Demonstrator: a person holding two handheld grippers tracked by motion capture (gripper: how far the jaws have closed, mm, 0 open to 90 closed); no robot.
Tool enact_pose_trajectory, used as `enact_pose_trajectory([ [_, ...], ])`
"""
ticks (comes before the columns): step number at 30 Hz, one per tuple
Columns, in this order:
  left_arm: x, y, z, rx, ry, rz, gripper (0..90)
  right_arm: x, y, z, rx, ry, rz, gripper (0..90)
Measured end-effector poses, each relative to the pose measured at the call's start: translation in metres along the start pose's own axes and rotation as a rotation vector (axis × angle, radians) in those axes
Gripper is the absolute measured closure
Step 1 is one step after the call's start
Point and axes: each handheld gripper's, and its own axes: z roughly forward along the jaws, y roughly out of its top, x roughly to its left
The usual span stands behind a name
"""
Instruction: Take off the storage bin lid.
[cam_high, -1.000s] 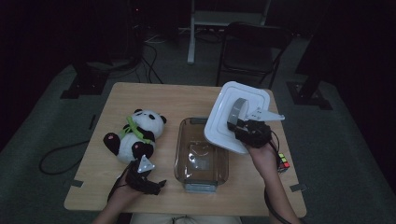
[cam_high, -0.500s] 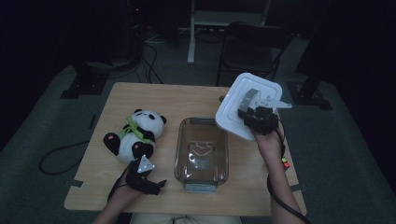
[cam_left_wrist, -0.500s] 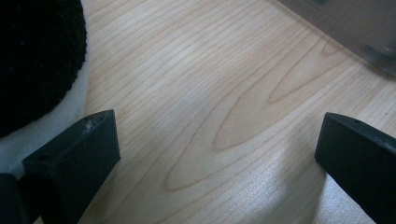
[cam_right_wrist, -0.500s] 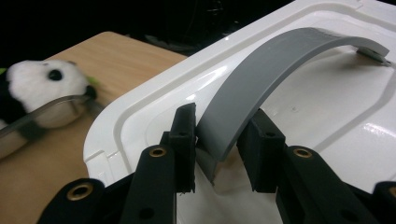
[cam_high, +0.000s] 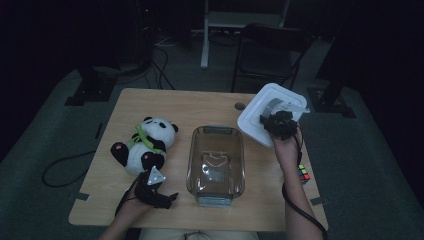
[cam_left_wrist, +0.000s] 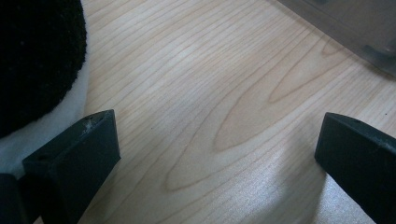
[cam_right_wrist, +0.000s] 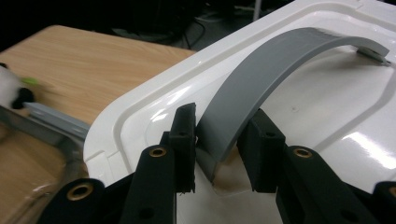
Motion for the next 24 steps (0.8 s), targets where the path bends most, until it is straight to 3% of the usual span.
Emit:
enact_pose_trajectory([
  [7,0.0,0.0,0.0,0.0,0.0,0.0,0.5,-0.003,-0.016,0.013,0.048,-0.023,0.036,67.7],
  [24,0.0,0.0,0.0,-0.002,0.0,-0.001,0.5,0.008,-0.057,0.043,0.059,-0.027,0.104,67.7],
])
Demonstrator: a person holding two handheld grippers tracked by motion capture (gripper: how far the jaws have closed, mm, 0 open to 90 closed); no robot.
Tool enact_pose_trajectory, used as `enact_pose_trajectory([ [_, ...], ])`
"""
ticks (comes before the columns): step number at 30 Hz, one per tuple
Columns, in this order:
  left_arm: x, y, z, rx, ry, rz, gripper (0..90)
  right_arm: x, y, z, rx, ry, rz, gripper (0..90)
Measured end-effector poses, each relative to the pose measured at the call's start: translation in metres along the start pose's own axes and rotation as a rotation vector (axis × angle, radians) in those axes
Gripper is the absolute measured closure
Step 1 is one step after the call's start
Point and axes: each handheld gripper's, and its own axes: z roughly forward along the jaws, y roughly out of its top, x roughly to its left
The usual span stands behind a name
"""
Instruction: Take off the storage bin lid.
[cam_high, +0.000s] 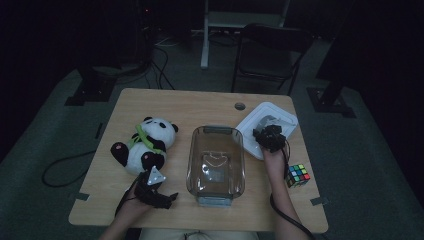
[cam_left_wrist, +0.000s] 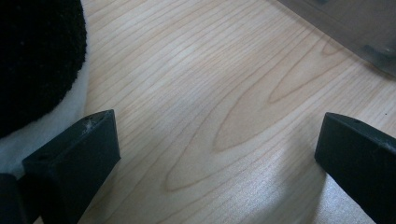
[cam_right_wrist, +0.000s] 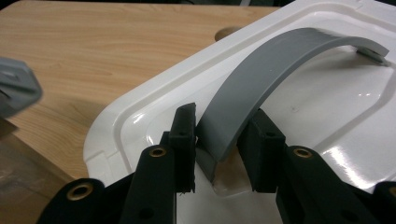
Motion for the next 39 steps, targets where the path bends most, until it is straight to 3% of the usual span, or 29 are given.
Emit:
enact_pose_trajectory([
  [11,0.0,0.0,0.0,0.0,0.0,0.001,0.5,-0.012,-0.024,0.02,0.066,0.006,0.064,67.7],
  [19,0.0,0.0,0.0,0.001,0.0,0.002,0.5,-0.018,-0.031,0.028,0.072,0.017,0.096,67.2],
  [21,0.0,0.0,0.0,0.001,0.0,0.001,0.5,-0.018,-0.033,0.031,0.088,0.015,0.099,65.5],
  [23,0.0,0.0,0.0,0.001,0.0,0.001,0.5,-0.018,-0.033,0.033,0.083,0.03,0.111,56.7],
  [27,0.0,0.0,0.0,0.0,0.0,0.0,0.5,-0.015,-0.029,0.029,0.091,0.014,0.094,50.2],
  [39,0.0,0.0,0.0,0.001,0.0,0.001,0.5,-0.012,-0.024,0.004,0.039,-0.017,0.081,41.0],
])
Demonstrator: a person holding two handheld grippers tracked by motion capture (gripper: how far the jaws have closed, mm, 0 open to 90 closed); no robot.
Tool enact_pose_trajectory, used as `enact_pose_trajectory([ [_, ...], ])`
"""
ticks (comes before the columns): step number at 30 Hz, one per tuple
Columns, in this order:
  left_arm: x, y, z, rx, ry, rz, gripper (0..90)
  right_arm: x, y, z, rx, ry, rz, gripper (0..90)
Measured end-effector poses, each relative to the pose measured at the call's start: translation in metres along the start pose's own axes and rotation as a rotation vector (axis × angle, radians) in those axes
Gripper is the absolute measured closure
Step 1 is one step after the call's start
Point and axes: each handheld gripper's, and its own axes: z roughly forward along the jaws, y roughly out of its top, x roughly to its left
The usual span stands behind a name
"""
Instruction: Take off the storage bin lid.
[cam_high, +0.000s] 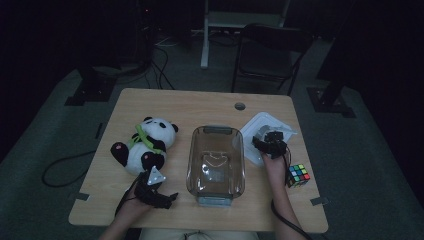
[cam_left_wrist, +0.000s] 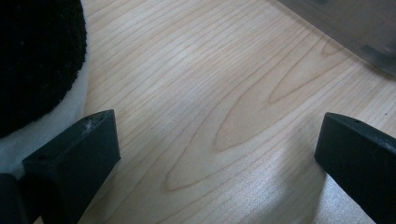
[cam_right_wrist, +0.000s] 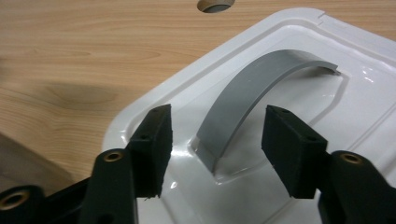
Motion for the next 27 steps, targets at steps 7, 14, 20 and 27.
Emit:
enact_pose_trajectory([
  [7,0.0,0.0,0.0,-0.001,0.001,-0.002,0.5,0.011,-0.003,-0.013,-0.008,0.016,-0.04,35.9],
  [14,-0.002,-0.001,-0.001,0.001,0.017,-0.018,0.5,0.019,-0.011,-0.028,-0.023,0.06,-0.083,29.6],
  [20,-0.003,0.0,0.0,0.0,0.027,-0.029,0.5,0.031,-0.023,-0.036,-0.002,0.101,-0.135,24.5],
  [27,-0.004,0.0,0.0,-0.002,0.017,-0.017,0.5,0.039,-0.036,-0.04,0.024,0.124,-0.195,18.3],
])
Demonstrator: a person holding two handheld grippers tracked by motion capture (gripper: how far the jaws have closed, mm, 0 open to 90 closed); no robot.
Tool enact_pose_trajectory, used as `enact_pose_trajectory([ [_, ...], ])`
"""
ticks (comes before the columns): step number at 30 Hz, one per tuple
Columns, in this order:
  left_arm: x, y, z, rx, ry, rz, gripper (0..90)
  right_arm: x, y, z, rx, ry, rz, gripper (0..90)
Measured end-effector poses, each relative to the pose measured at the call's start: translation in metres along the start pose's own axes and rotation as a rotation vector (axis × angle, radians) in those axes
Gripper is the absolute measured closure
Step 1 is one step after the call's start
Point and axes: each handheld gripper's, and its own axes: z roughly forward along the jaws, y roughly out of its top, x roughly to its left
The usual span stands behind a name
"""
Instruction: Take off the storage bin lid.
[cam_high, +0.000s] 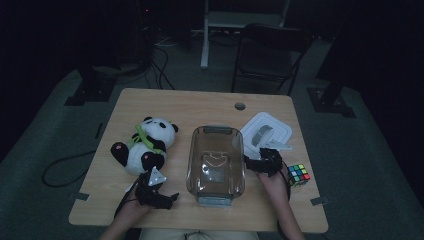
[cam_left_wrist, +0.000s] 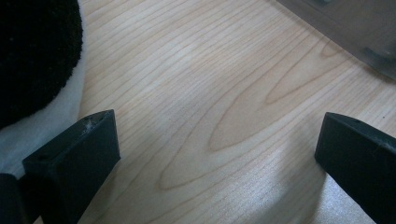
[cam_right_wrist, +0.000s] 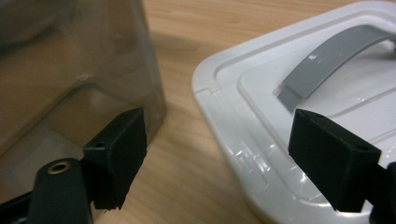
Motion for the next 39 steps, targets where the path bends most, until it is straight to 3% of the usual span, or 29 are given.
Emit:
enact_pose_trajectory([
  [3,0.0,0.0,0.0,0.0,0.0,0.001,0.4,0.002,-0.005,-0.001,0.014,0.028,-0.001,17.3],
  [9,0.001,0.0,-0.001,0.001,-0.007,0.008,0.4,0.011,-0.018,-0.006,0.044,0.026,-0.044,14.3],
  [13,0.001,0.0,-0.001,0.0,-0.007,0.008,0.4,0.013,-0.031,-0.006,0.069,0.039,-0.042,13.7],
  [21,0.001,-0.001,-0.001,0.001,-0.011,0.014,0.4,0.021,-0.052,-0.007,0.138,0.013,-0.096,13.6],
  [27,0.002,-0.001,-0.001,0.001,-0.015,0.018,0.4,0.023,-0.058,-0.01,0.146,-0.023,-0.134,13.6],
  [39,0.0,-0.001,-0.002,0.005,-0.034,0.04,0.5,0.022,-0.063,-0.012,0.121,0.001,-0.147,13.4],
])
